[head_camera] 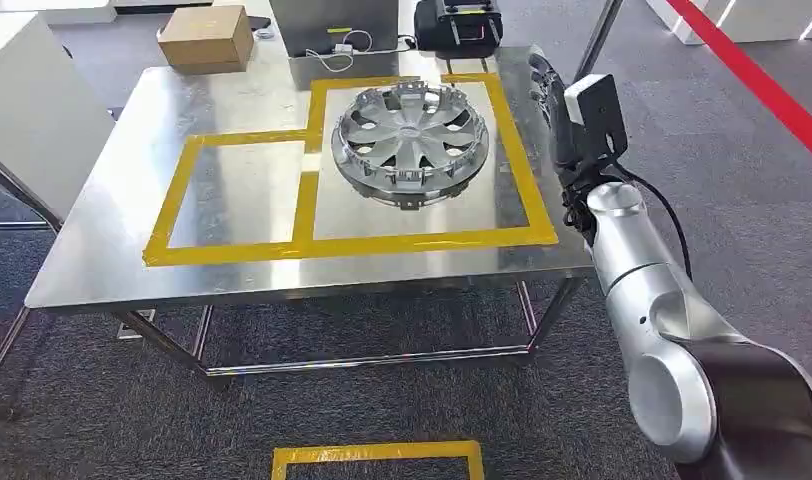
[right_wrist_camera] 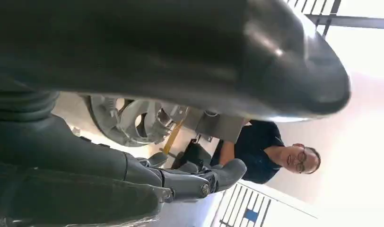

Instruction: Take the parts from the cabinet and place them on the table.

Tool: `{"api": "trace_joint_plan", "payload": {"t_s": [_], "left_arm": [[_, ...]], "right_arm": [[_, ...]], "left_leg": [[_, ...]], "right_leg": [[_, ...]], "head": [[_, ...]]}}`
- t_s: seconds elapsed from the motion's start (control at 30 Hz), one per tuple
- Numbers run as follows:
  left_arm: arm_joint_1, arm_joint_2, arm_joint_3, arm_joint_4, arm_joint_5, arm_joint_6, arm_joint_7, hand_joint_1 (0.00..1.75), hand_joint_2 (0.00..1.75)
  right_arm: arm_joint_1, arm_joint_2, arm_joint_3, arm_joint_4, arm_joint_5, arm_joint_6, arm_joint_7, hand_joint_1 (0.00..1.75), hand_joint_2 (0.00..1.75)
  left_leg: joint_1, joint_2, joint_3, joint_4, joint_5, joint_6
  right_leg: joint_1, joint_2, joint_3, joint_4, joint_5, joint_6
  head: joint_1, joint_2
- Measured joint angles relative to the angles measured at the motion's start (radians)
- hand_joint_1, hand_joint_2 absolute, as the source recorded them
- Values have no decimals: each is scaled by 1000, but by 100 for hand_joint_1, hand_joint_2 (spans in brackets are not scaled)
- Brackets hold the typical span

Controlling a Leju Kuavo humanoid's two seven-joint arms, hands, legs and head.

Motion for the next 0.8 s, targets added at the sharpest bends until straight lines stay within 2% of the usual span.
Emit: {"api": "trace_joint_plan", "payload": {"t_s": [0.03, 0.07, 0.1, 0.13, 0.17, 0.2, 0.23, 0.27, 0.3, 0.33, 0.37, 0.4, 0.47, 0.5, 0.53, 0.57, 0.6, 0.63, 0.67, 0.7, 0.73, 0.77, 0.8], "left_arm": [[0, 0, 0, 0, 1, 1, 3, 0, 0], [0, 0, 0, 0, 1, 1, 4, 0, 0], [-1, 0, 0, 0, 3, 1, 4, 0, 0], [-1, 0, 0, 0, 5, 2, 3, 0, 0], [-1, 0, 0, 0, 7, 2, 1, 0, 0], [0, 1, 0, 0, 10, 2, -6, 0, 0], [0, 1, 0, 0, 10, 1, -13, 0, 0], [0, 1, 0, 0, 11, 0, -24, 0, 0], [-1, 3, -1, 0, 11, -2, -34, 0, 0], [-1, 3, -1, 0, 11, -7, -41, 0, 0], [-2, 6, -1, 0, 10, -10, -44, 0, 0], [-2, 6, -2, 0, 11, -13, -44, 0, 0], [-2, 6, -2, 0, 11, -17, -47, 0, 0], [-2, 7, -2, 0, 11, -19, -56, 0, 0], [-3, 7, -2, 0, 11, -20, -65, 0, 0], [-5, 8, -2, 0, 11, -22, -78, 0, 0], [-6, 8, -3, 0, 10, -24, -91, 0, 0], [-6, 9, -6, 0, 9, -31, -102, 0, 0], [-5, 10, -7, 0, 5, -34, -111, 0, 0], [-5, 12, -8, 0, 2, -38, -119, 0, 0], [-5, 13, -9, 0, 1, -40, -125, 0, 0], [-5, 15, -10, 0, 0, -40, -129, 0, 0], [-5, 16, -13, 0, -2, -40, -133, 0, 0]], "right_arm": [[-1, 3, 9, 0, 3, 2, 0, 0, 0], [-3, 8, 15, 0, 7, 3, 1, 0, 0], [-3, 12, 20, 0, 10, 4, 1, 0, 0], [-3, 13, 25, 0, 12, 4, 1, 0, 0], [-1, 13, 31, 2, 14, 4, 1, 0, 0], [1, 10, 35, 3, 15, 4, 1, 0, 0], [5, 7, 37, 4, 15, 4, 1, 0, 0], [8, 0, 37, 4, 15, 4, -4, 0, 0], [11, -11, 37, 4, 13, 6, -11, 0, 0], [12, -22, 37, 4, 9, 10, -20, 0, 0], [13, -31, 37, 4, 8, 17, -28, 0, 0], [14, -48, 37, 4, 7, 23, -33, 0, 0], [17, -60, 38, 4, 6, 31, -36, 0, 0], [20, -65, 39, 4, 8, 31, -36, 0, 0], [25, -75, 39, 4, 8, 30, -36, 0, 0], [30, -82, 40, 4, 8, 29, -39, 0, 0], [36, -96, 41, 4, 5, 28, -43, 0, 0], [46, -112, 41, 4, 0, 28, -50, 0, 0], [59, -128, 41, 4, -3, 28, -59, 0, 0], [76, -143, 41, 4, -7, 28, -69, 0, 0], [94, -157, 41, 4, -10, 28, -77, 0, 0], [113, -166, 41, 3, -11, 30, -84, 0, 0], [129, -176, 41, 2, -14, 31, -90, 0, 0]], "left_leg": [[4, 1, -5, 6, -11, -3], [3, 4, -18, 36, -50, -5], [2, 3, -42, 97, -99, -7], [2, 3, -74, 182, -150, -8], [2, 3, -101, 259, -187, -7], [2, 3, -115, 310, -202, -7], [1, 3, -108, 318, -190, -4], [-1, 3, -80, 283, -157, 0], [-2, 3, -31, 211, -117, 6], [-5, 3, 29, 118, -88, 16], [-10, 0, 86, 38, -87, 25], [-15, -1, 115, -15, -100, 24], [-21, -1, 102, -11, -95, 25], [-24, -1, 99, -12, -87, 30], [-15, 4, 88, -23, -69, 39], [-15, 9, 82, -22, -58, 47], [-15, 7, 67, -22, -46, 56], [-16, 4, 51, -22, -32, 59], [-18, 2, 34, -21, -20, 61], [-20, -1, 19, -20, -8, 62], [-21, -1, 7, -20, 2, 62], [-22, 0, -4, -19, 10, 61], [-23, 0, -14, -18, 19, 60]], "right_leg": [[-5, -2, -6, -3, 8, -13], [-4, -2, -15, -3, 14, -22], [-2, -2, -24, -3, 20, -31], [1, -2, -34, -3, 27, -37], [4, -3, -44, -2, 34, -39], [7, -4, -53, -2, 41, -40], [8, -5, -62, -1, 48, -39], [10, -5, -71, -1, 56, -37], [11, -5, -79, -1, 64, -35], [12, -5, -85, -1, 71, -31], [9, -7, -87, -1, 77, -27], [16, -7, -92, 0, 84, -20], [9, -9, -93, -9, 103, -5], [7, -9, -92, -16, 113, 3], [5, -6, -96, -17, 116, 9], [5, -6, -108, -2, 84, 12], [6, -6, -123, 42, 27, 14], [6, -6, -143, 120, -40, 18], [7, -6, -162, 202, -88, 21], [7, -6, -175, 272, -107, 23], [7, -6, -171, 303, -96, 21], [8, -6, -146, 291, -67, 18], [8, -6, -99, 235, -30, 14]], "head": [[1, 0], [-2, 0], [-3, 0], [-5, 0], [-4, 0], [-4, 0], [-4, 0], [-5, 0], [-4, 0], [-5, 0], [-4, 0], [-3, 0], [-5, 0], [-3, 0], [-4, 0], [-3, 0], [1, 0], [2, 0], [2, 0], [3, 0], [2, 0], [3, 0], [2, 0]]}}
